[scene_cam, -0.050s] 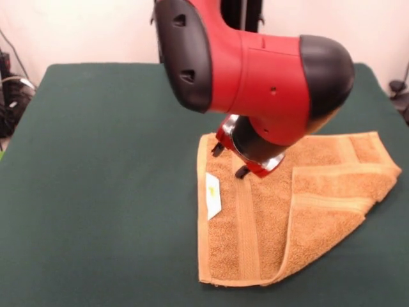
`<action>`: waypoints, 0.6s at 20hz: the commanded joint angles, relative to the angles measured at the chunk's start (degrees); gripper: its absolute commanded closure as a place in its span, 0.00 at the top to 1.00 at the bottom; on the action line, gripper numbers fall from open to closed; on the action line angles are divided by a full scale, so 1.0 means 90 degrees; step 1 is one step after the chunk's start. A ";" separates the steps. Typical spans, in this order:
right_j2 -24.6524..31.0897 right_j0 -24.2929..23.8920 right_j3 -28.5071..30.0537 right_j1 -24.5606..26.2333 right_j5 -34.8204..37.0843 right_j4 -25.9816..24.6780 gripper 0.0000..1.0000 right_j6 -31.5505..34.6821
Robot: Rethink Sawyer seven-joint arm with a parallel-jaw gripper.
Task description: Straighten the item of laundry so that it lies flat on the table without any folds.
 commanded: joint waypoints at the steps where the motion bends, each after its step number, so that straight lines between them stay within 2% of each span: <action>1: -0.0380 0.0386 -0.0139 0.1243 0.0756 -0.1023 1.00 -0.0742; 7: -0.0665 0.0474 -0.0214 0.1289 0.0860 -0.1382 1.00 -0.1102; 12: -0.0638 0.0371 -0.0168 0.1242 0.0897 -0.1332 1.00 -0.1486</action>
